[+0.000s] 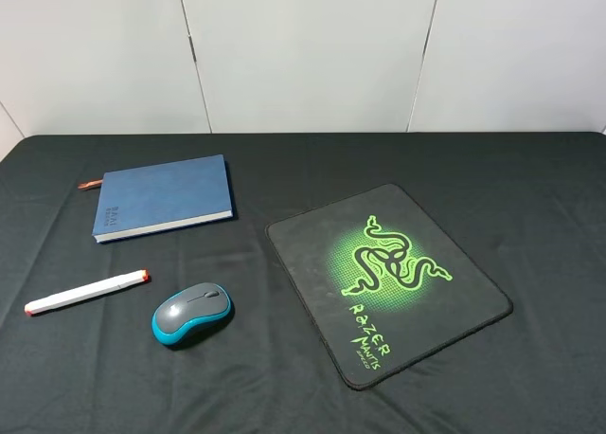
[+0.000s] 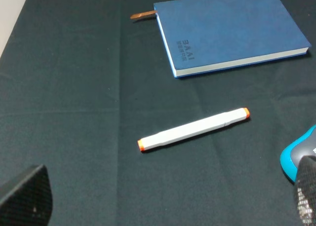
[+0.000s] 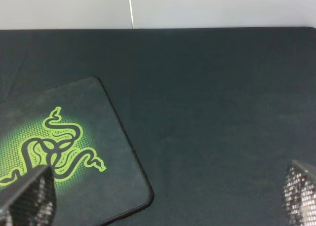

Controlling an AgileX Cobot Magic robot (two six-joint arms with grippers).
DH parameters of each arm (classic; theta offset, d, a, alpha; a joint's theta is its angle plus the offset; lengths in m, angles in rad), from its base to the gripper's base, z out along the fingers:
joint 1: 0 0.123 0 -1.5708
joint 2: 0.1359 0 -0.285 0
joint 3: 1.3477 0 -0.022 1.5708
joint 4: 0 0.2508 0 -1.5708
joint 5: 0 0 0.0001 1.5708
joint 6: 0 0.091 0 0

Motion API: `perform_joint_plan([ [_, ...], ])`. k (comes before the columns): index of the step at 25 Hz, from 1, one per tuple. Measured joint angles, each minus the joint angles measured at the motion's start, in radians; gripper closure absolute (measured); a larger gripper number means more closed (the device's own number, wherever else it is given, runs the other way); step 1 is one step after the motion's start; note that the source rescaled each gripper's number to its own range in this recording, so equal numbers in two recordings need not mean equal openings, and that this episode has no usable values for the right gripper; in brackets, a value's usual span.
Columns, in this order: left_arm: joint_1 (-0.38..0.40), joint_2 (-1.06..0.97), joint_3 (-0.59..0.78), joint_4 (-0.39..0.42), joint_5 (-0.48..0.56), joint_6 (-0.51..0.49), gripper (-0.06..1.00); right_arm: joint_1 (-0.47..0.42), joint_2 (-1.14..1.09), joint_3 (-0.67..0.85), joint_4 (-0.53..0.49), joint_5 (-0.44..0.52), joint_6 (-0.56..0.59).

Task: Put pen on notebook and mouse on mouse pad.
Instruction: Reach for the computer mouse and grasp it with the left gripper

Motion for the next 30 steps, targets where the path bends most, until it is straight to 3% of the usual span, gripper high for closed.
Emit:
perform_joint_plan([
  [5, 0.0, 0.066, -0.063, -0.004, 0.023, 0.003, -0.03, 0.0, 0.0, 0.0, 0.0, 0.0, 0.0],
  [14, -0.004, 0.419, -0.239, -0.008, 0.1, 0.086, -0.03, 0.0, 0.0, 0.0, 0.0, 0.0, 0.0],
  [30, -0.3, 0.771, -0.271, -0.007, 0.084, 0.103, -0.01, 0.0, 0.0, 0.0, 0.0, 0.0, 0.0],
])
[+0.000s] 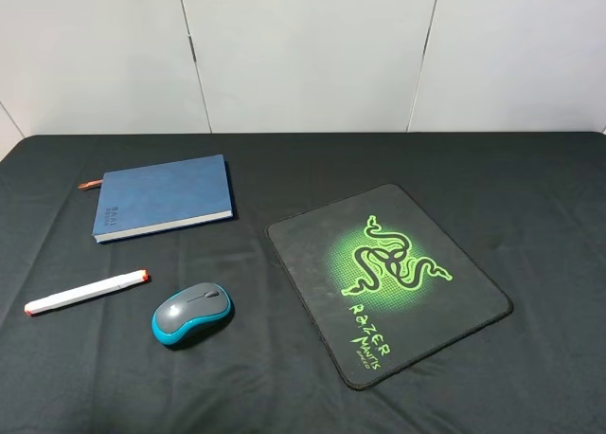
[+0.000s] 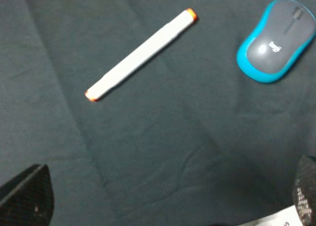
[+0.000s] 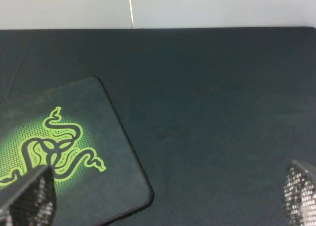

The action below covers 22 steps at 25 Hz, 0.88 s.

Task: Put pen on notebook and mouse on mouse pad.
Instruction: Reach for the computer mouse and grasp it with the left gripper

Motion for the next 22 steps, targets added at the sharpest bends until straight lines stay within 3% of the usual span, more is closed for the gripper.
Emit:
perform_joint_plan([
  [13, -0.244, 0.336, -0.001, 0.012, -0.122, 0.0, -0.01, 0.0, 0.0, 0.0, 0.0, 0.0, 0.0],
  [22, -0.324, 0.616, -0.001, 0.014, -0.293, 0.0, -0.01, 0.0, 0.0, 0.0, 0.0, 0.0, 0.0],
])
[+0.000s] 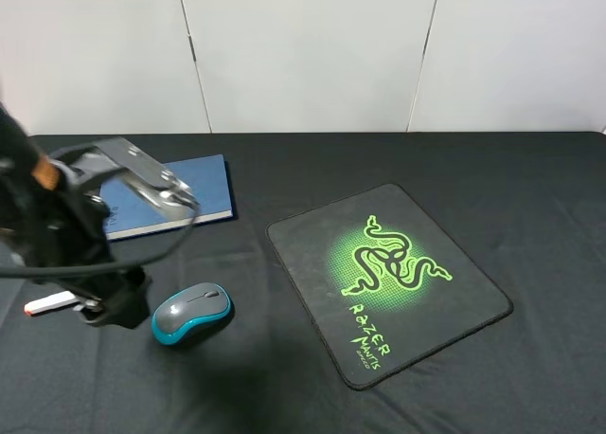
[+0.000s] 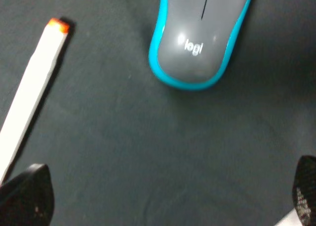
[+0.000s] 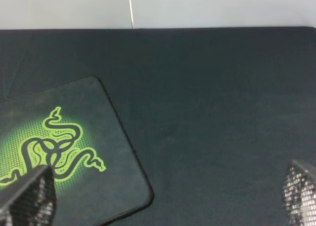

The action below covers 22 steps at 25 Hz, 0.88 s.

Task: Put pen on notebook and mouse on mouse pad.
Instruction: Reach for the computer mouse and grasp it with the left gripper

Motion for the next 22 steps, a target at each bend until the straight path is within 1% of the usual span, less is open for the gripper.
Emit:
perform_joint_plan([
  [4, -0.024, 0.111, 0.0, 0.008, -0.066, 0.006, -0.01, 0.0, 0.0, 0.0, 0.0, 0.0, 0.0],
  [10, -0.063, 0.258, -0.001, 0.015, -0.156, 0.043, -0.01, 0.0, 0.0, 0.0, 0.0, 0.0, 0.0],
  [15, -0.067, 0.338, -0.005, 0.015, -0.221, 0.052, -0.01, 0.0, 0.0, 0.0, 0.0, 0.0, 0.0],
  [22, -0.067, 0.389, -0.006, 0.016, -0.319, 0.054, -0.01, 0.0, 0.0, 0.0, 0.0, 0.0, 0.0],
])
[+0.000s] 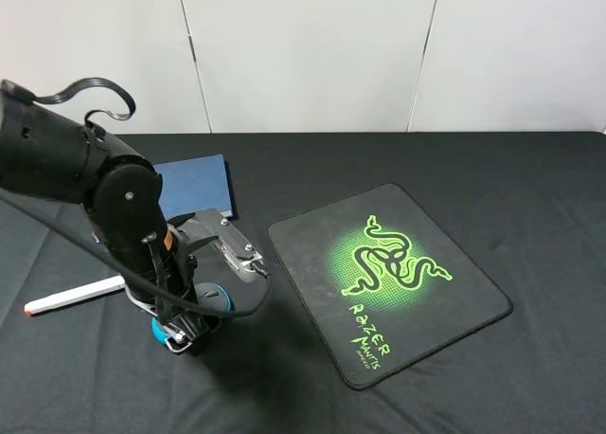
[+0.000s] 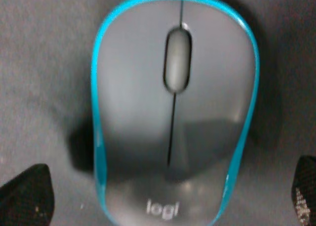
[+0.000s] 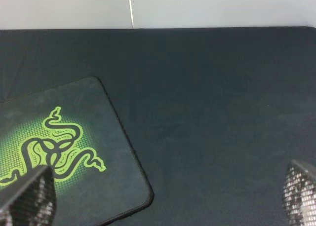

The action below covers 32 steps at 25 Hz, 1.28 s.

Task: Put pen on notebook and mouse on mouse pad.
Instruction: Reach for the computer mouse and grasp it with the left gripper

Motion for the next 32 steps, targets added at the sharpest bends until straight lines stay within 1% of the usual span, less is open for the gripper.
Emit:
perform_joint_plan([
  [6, 0.0, 0.033, 0.0, -0.002, -0.038, 0.022, -0.01, 0.0, 0.0, 0.0, 0.0, 0.0, 0.002],
  [8, 0.0, 0.041, 0.0, -0.002, -0.048, 0.025, 0.01, 0.0, 0.0, 0.0, 0.0, 0.0, 0.002],
  [10, 0.0, 0.044, 0.0, -0.002, -0.052, 0.025, 0.05, 0.0, 0.0, 0.0, 0.0, 0.0, 0.002],
  [12, 0.0, 0.044, 0.0, -0.002, -0.053, 0.025, 0.12, 0.0, 0.0, 0.0, 0.0, 0.0, 0.002],
  [15, 0.0, 0.044, 0.0, -0.002, -0.053, 0.027, 0.26, 0.0, 0.0, 0.0, 0.0, 0.0, 0.002],
  [18, 0.0, 0.044, 0.0, -0.002, -0.053, 0.027, 0.47, 0.0, 0.0, 0.0, 0.0, 0.0, 0.002],
  [27, 0.0, 0.044, 0.0, -0.001, -0.055, 0.027, 0.47, 0.0, 0.0, 0.0, 0.0, 0.0, 0.002],
  [29, 0.0, 0.043, -0.013, -0.001, -0.041, 0.027, 0.47, 0.0, 0.0, 0.0, 0.0, 0.0, 0.002],
  [32, 0.0, 0.031, -0.06, -0.001, 0.024, 0.027, 0.47, 0.0, 0.0, 0.0, 0.0, 0.0, 0.002],
])
